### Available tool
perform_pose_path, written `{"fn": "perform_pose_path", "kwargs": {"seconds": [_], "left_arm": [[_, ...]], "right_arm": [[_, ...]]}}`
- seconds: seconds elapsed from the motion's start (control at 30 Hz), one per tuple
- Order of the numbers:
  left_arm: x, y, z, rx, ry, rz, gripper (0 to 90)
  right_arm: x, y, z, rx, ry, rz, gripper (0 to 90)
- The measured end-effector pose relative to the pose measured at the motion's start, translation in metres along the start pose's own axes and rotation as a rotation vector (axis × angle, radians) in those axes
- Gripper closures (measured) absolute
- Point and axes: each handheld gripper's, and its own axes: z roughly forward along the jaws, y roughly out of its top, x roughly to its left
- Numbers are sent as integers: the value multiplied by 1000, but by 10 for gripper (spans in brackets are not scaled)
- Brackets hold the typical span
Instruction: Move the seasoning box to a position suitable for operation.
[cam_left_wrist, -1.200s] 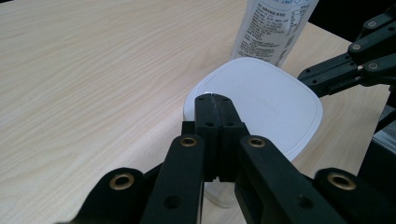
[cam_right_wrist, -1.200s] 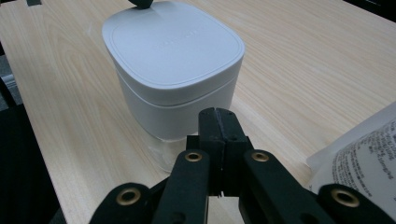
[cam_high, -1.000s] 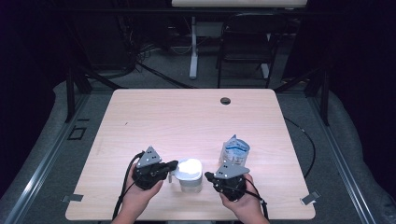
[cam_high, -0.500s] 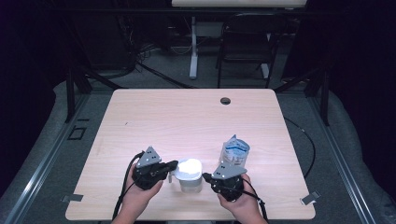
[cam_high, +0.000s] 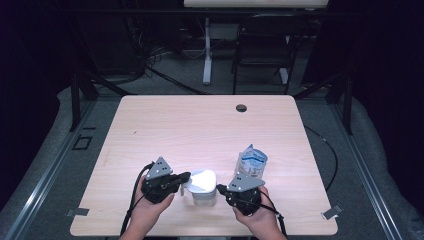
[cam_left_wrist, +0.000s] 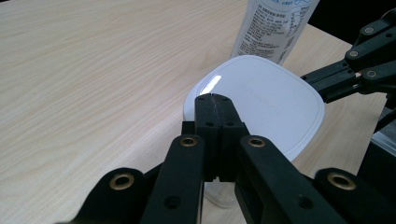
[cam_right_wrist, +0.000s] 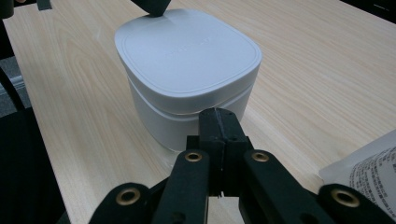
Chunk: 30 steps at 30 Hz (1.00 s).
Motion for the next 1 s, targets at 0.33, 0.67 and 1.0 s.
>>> {"fn": "perform_pose_path", "kwargs": {"seconds": [0.33,0.67,1.0], "left_arm": [[0,0,0,-4,4,2,900],[1,-1,0,-2,3,0,900],[2,-1,-1,1,2,-3,900]], "right_arm": [[1,2,1,0,4,-9,900],[1,5,0,-6,4,-17,900],[2,7,0,-12,3,-17,900]]}}
